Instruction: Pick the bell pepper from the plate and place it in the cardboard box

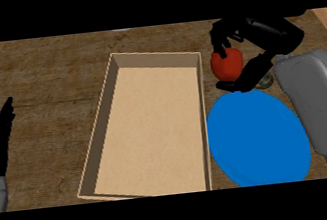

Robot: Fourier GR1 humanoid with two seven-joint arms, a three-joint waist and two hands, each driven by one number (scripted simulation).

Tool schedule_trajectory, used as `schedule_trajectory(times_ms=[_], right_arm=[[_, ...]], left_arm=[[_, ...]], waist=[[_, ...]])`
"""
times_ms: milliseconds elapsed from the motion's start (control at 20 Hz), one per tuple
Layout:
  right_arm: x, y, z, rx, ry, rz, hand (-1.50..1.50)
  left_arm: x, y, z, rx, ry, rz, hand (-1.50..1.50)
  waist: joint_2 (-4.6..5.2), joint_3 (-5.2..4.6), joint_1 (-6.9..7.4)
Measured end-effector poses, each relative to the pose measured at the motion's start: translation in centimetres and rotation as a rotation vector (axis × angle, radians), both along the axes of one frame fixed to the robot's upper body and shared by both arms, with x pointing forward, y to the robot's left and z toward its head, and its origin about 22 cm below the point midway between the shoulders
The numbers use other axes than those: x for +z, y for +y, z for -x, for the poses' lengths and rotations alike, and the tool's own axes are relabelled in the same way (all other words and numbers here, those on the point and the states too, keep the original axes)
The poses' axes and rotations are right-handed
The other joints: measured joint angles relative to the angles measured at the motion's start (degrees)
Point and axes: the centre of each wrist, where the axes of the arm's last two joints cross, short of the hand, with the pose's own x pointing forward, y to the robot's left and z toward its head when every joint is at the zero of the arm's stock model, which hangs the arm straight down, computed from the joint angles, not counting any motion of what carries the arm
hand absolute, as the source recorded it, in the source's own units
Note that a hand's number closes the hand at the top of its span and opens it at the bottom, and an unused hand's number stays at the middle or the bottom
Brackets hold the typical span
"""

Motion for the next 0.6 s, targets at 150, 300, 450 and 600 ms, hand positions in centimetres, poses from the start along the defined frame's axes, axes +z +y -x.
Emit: schedule_trajectory(times_ms=[150,300,450,600], right_arm=[[1.0,2.9,0.4,0.012,0.051,-0.034,1.5],[1.2,6.3,1.2,0.013,0.104,-0.06,1.5],[2.2,9.5,1.2,0.01,0.169,-0.075,1.5],[1.6,12.3,0.7,-0.001,0.217,-0.068,1.5]], left_arm=[[0.1,0.1,0.1,-0.005,-0.002,-0.003,0.0],[0.0,0.0,0.3,-0.008,-0.001,-0.003,0.0],[0.8,0.2,-0.3,-0.014,-0.003,-0.001,0.0],[0.4,-0.1,-0.6,-0.023,-0.007,-0.002,0.0]], waist=[[0.03,-0.01,0.09],[0.04,0.0,0.19],[0.13,-0.01,0.49],[0.3,-0.01,0.94]])
